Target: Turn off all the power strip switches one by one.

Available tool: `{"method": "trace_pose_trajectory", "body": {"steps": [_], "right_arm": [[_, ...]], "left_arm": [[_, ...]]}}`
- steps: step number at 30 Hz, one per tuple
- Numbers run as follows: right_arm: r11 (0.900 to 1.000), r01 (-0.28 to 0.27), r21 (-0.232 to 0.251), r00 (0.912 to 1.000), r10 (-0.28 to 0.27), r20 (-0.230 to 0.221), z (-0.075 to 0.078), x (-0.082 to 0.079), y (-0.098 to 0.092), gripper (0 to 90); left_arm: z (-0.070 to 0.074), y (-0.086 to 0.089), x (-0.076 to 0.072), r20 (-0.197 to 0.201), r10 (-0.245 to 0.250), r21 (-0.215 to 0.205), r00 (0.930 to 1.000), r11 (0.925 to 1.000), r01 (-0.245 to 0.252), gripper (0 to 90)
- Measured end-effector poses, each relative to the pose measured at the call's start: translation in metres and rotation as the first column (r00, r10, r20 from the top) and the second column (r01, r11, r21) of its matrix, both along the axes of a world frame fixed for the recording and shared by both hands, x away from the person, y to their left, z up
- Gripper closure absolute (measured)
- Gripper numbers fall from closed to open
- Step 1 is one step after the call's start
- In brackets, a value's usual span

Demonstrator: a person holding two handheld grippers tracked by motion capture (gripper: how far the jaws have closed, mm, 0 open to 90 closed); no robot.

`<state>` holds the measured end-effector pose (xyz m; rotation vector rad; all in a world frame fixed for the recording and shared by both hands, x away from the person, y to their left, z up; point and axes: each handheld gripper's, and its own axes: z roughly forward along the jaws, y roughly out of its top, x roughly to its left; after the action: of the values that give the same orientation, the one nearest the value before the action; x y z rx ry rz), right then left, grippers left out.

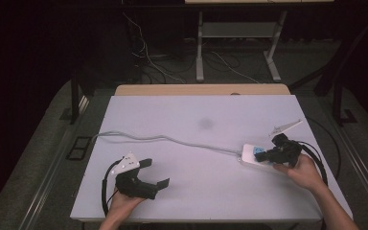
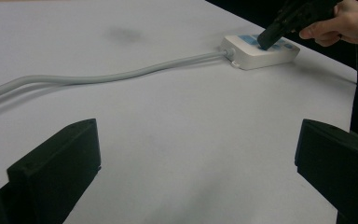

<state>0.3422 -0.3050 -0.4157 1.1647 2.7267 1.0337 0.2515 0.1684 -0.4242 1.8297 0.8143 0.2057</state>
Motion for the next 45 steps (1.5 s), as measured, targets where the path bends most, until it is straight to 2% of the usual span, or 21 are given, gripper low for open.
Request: {"method": "trace_pose_trajectory", "body": {"steps": [2, 3, 5, 14, 21, 27, 33, 40, 42, 43, 44, 45], "right_arm": [[1.000, -0.002, -0.014, 0.9999, 0.003, 0.014, 0.001, -0.001, 0.002, 90.0], [1.000, -0.003, 0.010, 0.9998, 0.002, 0.020, 0.003, -0.002, 0.001, 90.0], [1.000, -0.007, -0.013, 0.9996, 0.007, 0.027, 0.004, -0.002, 0.002, 90.0], [1.000, 0.012, -0.017, 0.9998, -0.012, 0.014, 0.005, -0.002, -0.003, 90.0], [0.999, 0.047, 0.016, 0.9984, -0.047, 0.031, 0.011, -0.004, -0.009, 89.6], [0.993, 0.098, 0.058, 0.9936, -0.101, 0.050, 0.018, -0.009, -0.014, 81.9], [0.984, 0.148, 0.097, 0.9836, -0.157, 0.089, 0.026, -0.022, -0.017, 61.1], [0.963, 0.214, 0.166, 0.9627, -0.237, 0.131, 0.030, -0.042, -0.014, 23.8], [0.959, 0.207, 0.191, 0.9627, -0.235, 0.135, 0.029, -0.049, -0.013, 8.8], [0.958, 0.206, 0.202, 0.9609, -0.237, 0.143, 0.029, -0.052, -0.012, 8.6], [0.954, 0.215, 0.207, 0.9567, -0.248, 0.152, 0.029, -0.056, -0.011, 2.7], [0.953, 0.215, 0.212, 0.9563, -0.249, 0.153, 0.028, -0.059, -0.010, 0.2]], "left_arm": [[0.000, 0.000, 0.000, 0.000, 0.000, -0.001, 1.0000, 1.0000, 0.000, 0.0], [0.000, 0.000, 0.000, 0.000, -0.002, 0.001, 1.0000, 1.0000, 0.002, 0.0], [0.000, -0.001, 0.000, 0.000, -0.001, 0.001, 1.0000, 1.0000, 0.001, 0.0], [-0.001, -0.001, 0.001, -0.002, 0.000, 0.000, 1.0000, 1.0000, 0.000, 0.0], [0.000, -0.001, 0.000, -0.002, -0.002, 0.000, 1.0000, 1.0000, 0.002, 0.0], [0.000, -0.001, -0.001, 0.000, -0.002, -0.003, 1.0000, 1.0000, 0.002, 0.0], [0.001, -0.001, -0.001, 0.001, -0.003, -0.009, 1.0000, 1.0000, 0.003, 0.0], [0.001, -0.001, -0.001, 0.003, -0.002, -0.013, 1.0000, 0.9999, 0.002, 0.0], [0.001, -0.001, -0.002, 0.005, -0.002, -0.011, 1.0000, 0.9999, 0.002, 0.0], [0.001, -0.001, -0.002, 0.005, -0.003, -0.012, 1.0000, 0.9999, 0.003, 0.0], [0.002, -0.001, -0.002, 0.005, -0.003, -0.011, 1.0000, 0.9999, 0.003, 0.0], [0.002, -0.001, -0.002, 0.005, -0.003, -0.012, 1.0000, 0.9999, 0.003, 0.0]]}}
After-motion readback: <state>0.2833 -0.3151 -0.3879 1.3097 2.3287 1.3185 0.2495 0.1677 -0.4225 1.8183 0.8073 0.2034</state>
